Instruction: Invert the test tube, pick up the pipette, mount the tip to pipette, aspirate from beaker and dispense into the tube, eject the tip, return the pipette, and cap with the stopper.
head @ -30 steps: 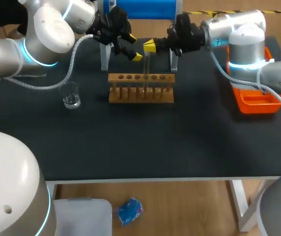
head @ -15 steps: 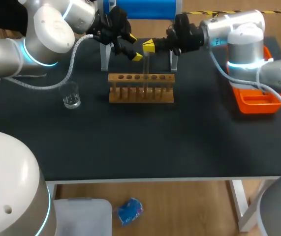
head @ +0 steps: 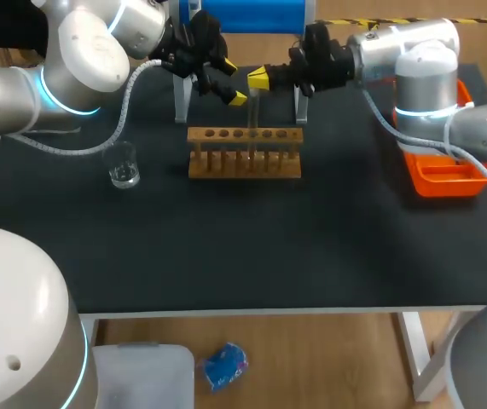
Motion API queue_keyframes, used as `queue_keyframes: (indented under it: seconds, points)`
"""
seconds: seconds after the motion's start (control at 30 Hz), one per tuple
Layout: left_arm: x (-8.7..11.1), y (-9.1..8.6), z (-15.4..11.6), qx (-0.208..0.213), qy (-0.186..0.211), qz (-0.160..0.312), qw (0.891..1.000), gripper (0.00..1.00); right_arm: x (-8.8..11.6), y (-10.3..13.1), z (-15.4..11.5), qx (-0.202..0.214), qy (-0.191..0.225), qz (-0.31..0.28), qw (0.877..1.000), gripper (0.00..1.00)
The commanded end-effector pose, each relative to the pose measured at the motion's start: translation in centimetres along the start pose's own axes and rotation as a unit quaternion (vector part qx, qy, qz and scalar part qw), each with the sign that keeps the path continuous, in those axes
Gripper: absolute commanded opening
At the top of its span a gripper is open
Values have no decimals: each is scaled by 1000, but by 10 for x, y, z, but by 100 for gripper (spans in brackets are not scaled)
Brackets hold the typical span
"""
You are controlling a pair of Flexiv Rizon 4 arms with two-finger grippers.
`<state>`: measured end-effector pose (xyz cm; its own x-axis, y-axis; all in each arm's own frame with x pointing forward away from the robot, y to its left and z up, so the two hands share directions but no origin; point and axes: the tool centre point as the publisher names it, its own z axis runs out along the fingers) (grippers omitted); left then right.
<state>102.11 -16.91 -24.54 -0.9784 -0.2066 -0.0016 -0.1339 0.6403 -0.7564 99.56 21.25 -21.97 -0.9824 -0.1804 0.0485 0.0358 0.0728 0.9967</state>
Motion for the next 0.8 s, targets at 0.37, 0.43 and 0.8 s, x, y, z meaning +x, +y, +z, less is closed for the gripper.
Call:
queue_keyframes:
  seconds: [0.37, 0.43, 0.8]
  points:
    - [-1, -1, 0, -3, 2, -1, 1000, 100, 7, 39, -13, 20, -13, -33, 999, 0]
    - [-1, -1, 0, -3, 2, -1, 1000, 100, 9, 43, -18, 40, -20, -36, 998, 0]
    - [-1, -1, 0, -3, 2, -1, 1000, 100, 35, 40, -55, 196, -66, -25, 978, 100]
